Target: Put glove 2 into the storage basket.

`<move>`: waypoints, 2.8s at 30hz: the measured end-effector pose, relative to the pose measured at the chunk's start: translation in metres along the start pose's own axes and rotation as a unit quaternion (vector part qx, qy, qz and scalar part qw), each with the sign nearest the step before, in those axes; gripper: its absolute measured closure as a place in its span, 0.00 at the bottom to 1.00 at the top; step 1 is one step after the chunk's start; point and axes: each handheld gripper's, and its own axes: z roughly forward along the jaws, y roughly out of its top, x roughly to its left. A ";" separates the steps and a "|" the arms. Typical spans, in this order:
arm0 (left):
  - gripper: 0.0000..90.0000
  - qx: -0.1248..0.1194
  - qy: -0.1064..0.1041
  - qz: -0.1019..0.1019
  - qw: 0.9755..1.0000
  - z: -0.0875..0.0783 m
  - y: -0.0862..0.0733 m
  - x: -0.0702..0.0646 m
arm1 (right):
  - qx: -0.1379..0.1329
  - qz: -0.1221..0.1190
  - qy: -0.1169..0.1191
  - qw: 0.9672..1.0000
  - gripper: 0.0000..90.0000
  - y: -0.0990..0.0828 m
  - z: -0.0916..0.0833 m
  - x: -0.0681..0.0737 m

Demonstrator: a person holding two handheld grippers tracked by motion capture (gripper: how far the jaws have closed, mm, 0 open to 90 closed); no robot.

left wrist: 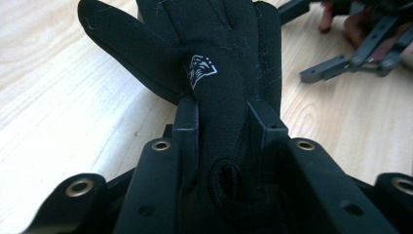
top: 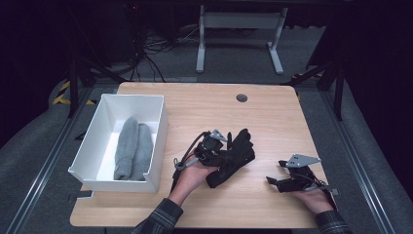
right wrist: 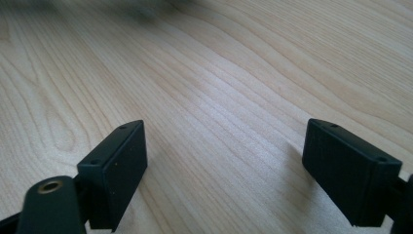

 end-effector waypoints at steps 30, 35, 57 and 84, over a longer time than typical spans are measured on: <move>0.78 -0.050 0.066 -0.025 0.996 -0.130 0.023 0.019 | 0.000 0.000 0.000 1.000 0.19 0.000 0.000 0.000; 0.78 -0.066 0.081 -0.038 0.994 -0.155 0.019 0.029 | -0.001 0.000 0.000 1.000 0.19 0.000 0.000 0.000; 0.78 -0.108 0.178 -0.141 0.968 -0.250 -0.052 0.086 | -0.001 0.001 -0.002 1.000 0.19 0.000 0.000 0.000; 0.74 -0.045 0.215 -0.241 0.945 -0.197 -0.131 0.151 | -0.001 0.002 -0.003 1.000 0.19 0.000 0.001 0.000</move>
